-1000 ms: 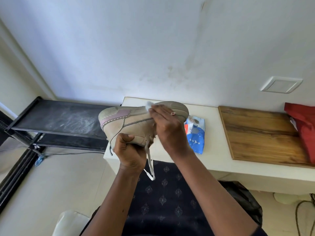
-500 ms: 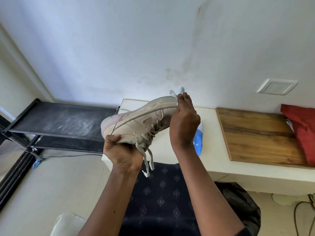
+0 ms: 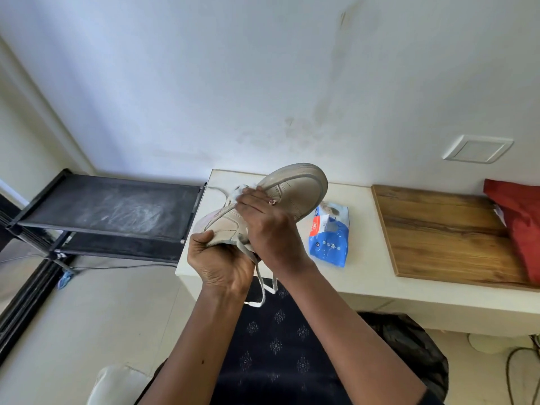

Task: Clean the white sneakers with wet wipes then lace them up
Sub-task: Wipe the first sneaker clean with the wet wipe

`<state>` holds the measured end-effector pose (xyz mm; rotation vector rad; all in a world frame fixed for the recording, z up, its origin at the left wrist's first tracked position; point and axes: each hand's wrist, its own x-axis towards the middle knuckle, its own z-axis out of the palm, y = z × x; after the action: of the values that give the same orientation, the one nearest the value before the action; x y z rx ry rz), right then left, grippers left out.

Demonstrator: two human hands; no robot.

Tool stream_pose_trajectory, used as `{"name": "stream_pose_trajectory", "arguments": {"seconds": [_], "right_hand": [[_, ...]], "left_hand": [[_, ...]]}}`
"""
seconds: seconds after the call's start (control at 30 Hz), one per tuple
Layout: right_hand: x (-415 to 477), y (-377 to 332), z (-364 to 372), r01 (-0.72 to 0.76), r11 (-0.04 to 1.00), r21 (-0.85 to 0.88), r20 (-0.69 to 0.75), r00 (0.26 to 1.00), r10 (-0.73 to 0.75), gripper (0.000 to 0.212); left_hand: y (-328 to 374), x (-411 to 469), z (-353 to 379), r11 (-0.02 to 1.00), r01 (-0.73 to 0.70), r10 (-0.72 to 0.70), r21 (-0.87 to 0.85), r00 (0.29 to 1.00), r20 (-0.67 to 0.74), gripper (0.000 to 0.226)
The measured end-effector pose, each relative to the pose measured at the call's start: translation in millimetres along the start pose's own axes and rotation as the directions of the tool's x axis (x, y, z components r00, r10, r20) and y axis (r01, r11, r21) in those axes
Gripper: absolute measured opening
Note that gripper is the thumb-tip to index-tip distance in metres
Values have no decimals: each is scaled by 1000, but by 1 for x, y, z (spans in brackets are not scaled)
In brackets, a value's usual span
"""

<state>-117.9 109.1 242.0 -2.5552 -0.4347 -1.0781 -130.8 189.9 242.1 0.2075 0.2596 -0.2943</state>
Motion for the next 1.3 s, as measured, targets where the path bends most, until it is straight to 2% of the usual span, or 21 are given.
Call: {"name": "stream_pose_trajectory", "arguments": {"seconds": [0.1, 0.2, 0.3, 0.4, 0.5, 0.6, 0.7, 0.8, 0.83, 0.9, 0.97, 1.0, 1.07, 1.1, 1.13, 1.23, 1.3], "right_hand": [[-2, 13, -3, 26, 995, -99, 5, 1000, -26, 30], [2, 38, -10, -116, 978, -170, -149, 985, 91, 28], [6, 60, -17, -285, 944, -169, -319, 922, 221, 28], [1, 63, -15, -395, 914, -97, -416, 850, 323, 27], [-3, 58, -16, -521, 844, 124, -475, 716, 512, 27], [-2, 51, -25, -601, 723, 340, -441, 577, 687, 25], [0, 50, -34, -646, 535, 545, -321, 429, 844, 26], [0, 60, -32, -638, 318, 701, -104, 349, 931, 38], [1, 61, -31, -635, 292, 716, -71, 350, 934, 40], [4, 60, -30, -676, 335, 657, -72, 386, 920, 43], [5, 61, -31, -722, 386, 575, -97, 408, 908, 43], [7, 61, -32, -732, 405, 548, -111, 416, 902, 43], [9, 62, -35, -729, 450, 515, -140, 446, 884, 39], [11, 63, -36, -725, 477, 497, -150, 469, 870, 37], [12, 63, -36, -719, 515, 466, -160, 504, 849, 36], [16, 63, -36, -665, 689, 287, -230, 651, 724, 36], [16, 65, -37, -568, 806, 164, -284, 756, 590, 31]], "left_hand": [[0, 0, 1, 999, 34, -34, 10, 999, 15, 53], [-1, -2, 4, 1000, 24, -24, -15, 998, 50, 48], [0, 0, 0, 1000, 8, -8, -23, 1000, 20, 45], [1, 2, -3, 999, 34, -34, -6, 999, -29, 54], [0, 0, -2, 998, 49, -50, -31, 998, -42, 75], [4, 3, -4, 995, 43, -47, -86, 997, -53, 74], [9, 11, -10, 989, 70, -73, -128, 997, -19, 94], [12, 19, -11, 991, 122, -125, -59, 991, -50, 72], [12, 18, -9, 989, 145, -144, 13, 988, -55, 66], [7, 15, -5, 952, 180, -165, 246, 983, -81, 53], [-1, 10, -7, 854, 152, -117, 498, 988, -100, 44], [-4, 8, -8, 781, 137, -97, 609, 990, -99, 40], [-7, 8, -13, 552, 131, -90, 824, 991, -98, 28], [-7, 6, -15, 455, 147, -100, 878, 989, -113, 27], [-7, 7, -19, 448, 179, -141, 876, 982, -129, 27], [-9, 9, -29, 656, 266, -258, 706, 959, -121, 41], [-11, 9, -31, 662, 282, -289, 694, 951, -111, 45]]}}
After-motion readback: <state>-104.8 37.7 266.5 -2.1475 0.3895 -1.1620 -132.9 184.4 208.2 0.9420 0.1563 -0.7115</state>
